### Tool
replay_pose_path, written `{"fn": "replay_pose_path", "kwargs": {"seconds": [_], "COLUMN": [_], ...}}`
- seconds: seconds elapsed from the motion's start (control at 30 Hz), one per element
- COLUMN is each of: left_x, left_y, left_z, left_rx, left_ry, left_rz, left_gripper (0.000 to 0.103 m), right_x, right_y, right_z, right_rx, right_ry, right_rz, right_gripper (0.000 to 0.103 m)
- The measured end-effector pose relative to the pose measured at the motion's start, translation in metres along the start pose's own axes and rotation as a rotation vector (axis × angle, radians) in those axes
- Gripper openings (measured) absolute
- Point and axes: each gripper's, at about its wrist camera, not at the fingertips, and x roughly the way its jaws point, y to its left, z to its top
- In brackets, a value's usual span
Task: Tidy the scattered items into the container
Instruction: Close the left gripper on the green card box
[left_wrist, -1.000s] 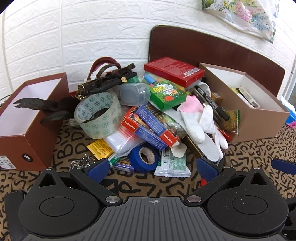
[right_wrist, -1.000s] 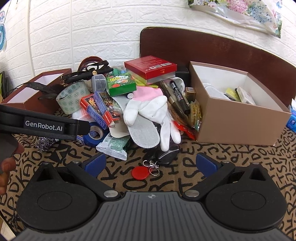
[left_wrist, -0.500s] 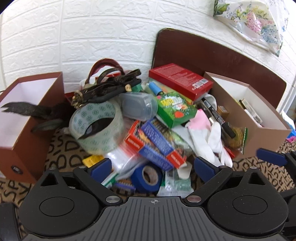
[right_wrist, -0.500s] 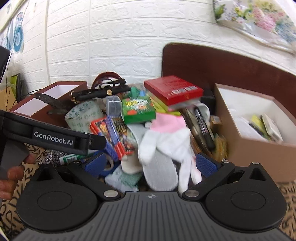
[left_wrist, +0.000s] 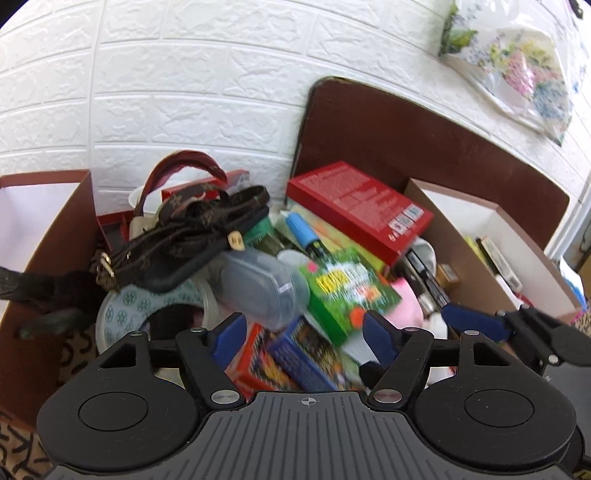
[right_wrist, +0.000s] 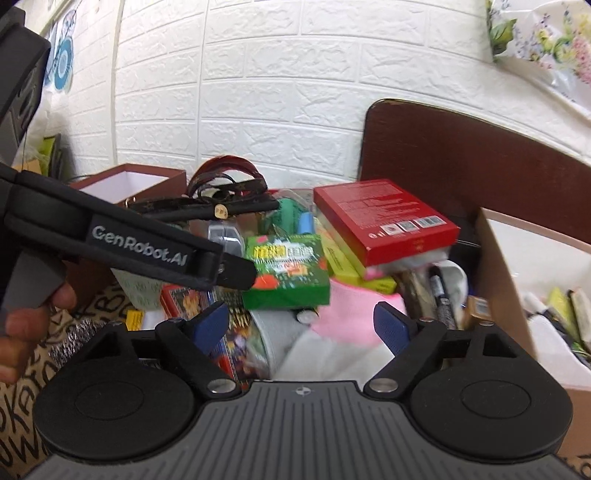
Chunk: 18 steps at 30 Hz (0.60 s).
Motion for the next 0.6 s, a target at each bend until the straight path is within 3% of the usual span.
{"fn": "replay_pose_path", "kwargs": {"seconds": [0.33, 0.43, 0.53, 0.6], "left_x": [0.021, 0.025, 0.023, 0.02], "left_y": [0.01, 0.014, 0.018, 0.017], "left_z": [0.013, 0.012, 0.009, 0.006], "left_rx": [-0.048, -0.062, -0.072, -0.063], "left_ry": [0.011, 0.018, 0.014, 0.016], "left_rz": [0.002, 0.024, 0.012, 0.016], "left_gripper": [0.068, 0.044, 0.039, 0.027], "right_x": [0.023, 0.03, 0.03, 0.026], "right_y": [-0.003, -0.003, 0.0, 0.001], "right_z": [0.009, 0.01, 0.007, 0.007], "right_rx": [0.014, 0.03, 0.019, 0.017], "right_ry": [0.004, 0.019, 0.023, 0.024], "right_rz": [0.015, 0.033, 0.029, 0.032], "right_gripper": [0.074, 0.068, 0.066, 0.066]}}
